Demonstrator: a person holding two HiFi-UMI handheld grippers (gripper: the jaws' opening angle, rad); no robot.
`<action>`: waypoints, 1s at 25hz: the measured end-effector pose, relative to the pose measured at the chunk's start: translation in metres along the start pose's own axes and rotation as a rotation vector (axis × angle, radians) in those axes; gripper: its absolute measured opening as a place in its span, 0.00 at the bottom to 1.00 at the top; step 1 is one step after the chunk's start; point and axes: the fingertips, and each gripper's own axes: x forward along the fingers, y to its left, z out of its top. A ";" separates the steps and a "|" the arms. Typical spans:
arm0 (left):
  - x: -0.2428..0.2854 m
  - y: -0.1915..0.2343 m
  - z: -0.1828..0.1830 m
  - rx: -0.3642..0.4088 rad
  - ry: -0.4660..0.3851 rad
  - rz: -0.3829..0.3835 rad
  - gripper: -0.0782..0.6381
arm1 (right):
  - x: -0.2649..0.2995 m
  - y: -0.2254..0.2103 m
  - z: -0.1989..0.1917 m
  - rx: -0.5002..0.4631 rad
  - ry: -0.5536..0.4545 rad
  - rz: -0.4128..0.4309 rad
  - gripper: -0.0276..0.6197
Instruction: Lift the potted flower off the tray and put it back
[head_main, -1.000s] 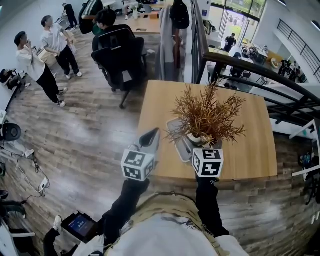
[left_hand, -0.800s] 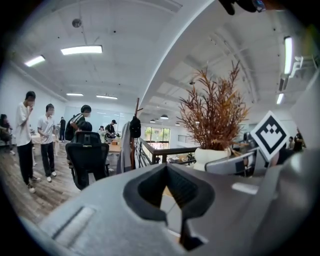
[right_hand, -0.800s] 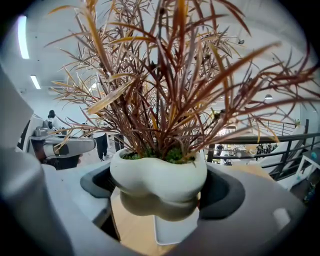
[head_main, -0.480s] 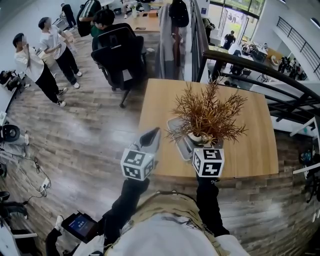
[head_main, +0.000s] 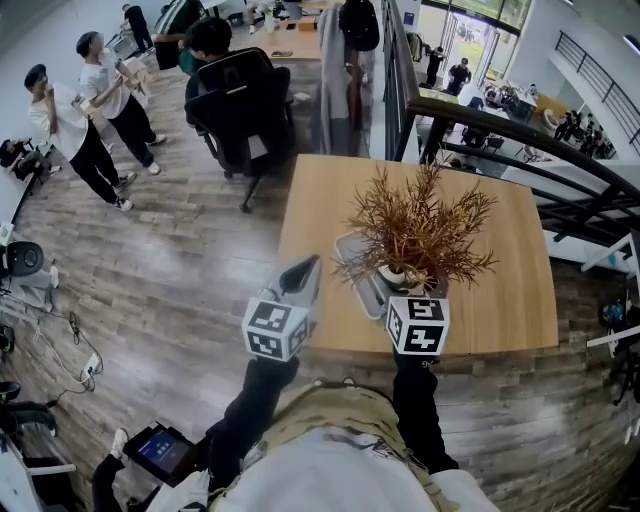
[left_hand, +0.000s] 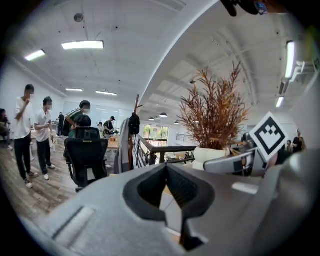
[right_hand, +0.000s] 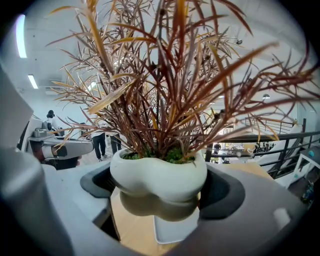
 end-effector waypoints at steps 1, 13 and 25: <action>0.000 0.001 -0.002 -0.001 0.002 0.001 0.11 | 0.000 0.000 -0.001 0.000 0.001 -0.001 0.82; 0.000 -0.001 -0.009 -0.016 0.022 -0.009 0.11 | 0.000 -0.003 -0.007 0.008 0.006 -0.008 0.82; 0.007 0.001 -0.025 -0.037 0.047 0.009 0.11 | 0.010 -0.011 -0.022 0.021 0.006 0.007 0.82</action>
